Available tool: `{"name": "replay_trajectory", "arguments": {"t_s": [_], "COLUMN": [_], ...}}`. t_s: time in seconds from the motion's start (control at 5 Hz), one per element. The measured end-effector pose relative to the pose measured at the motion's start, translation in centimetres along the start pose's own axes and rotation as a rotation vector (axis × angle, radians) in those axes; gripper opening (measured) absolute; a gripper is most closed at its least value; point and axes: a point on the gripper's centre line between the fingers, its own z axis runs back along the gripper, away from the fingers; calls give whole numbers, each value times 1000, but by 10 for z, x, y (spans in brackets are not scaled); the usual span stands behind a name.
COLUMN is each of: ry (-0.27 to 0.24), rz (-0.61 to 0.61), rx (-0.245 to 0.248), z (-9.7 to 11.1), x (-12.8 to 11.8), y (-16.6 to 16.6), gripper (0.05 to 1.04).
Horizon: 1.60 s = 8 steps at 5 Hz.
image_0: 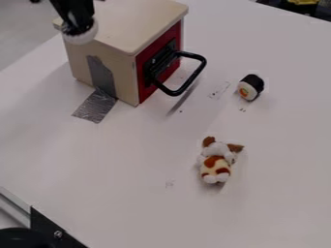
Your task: Put the tin on top of the desk
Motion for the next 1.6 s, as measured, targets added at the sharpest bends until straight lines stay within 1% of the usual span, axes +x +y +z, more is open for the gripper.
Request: {"name": "replay_trajectory", "arguments": {"t_s": [0.2,0.4,0.6,0.8,1.0,1.2,1.4,1.6], "ry": [25,61,56,71,100,95,84,78], "rz": [34,61,64,66,69,67,65,36], "rx": [-6,-3,0,1,-10,-11,-18,-22], "z": [-17,-37,-42,-41,-38,-23,-5,6], "x": [21,35,46,48,47,53,57,57], "y": [12,22,22,20,14,12,8,-3], "gripper": [208,208,208,247,518,848,1005,1000]}}
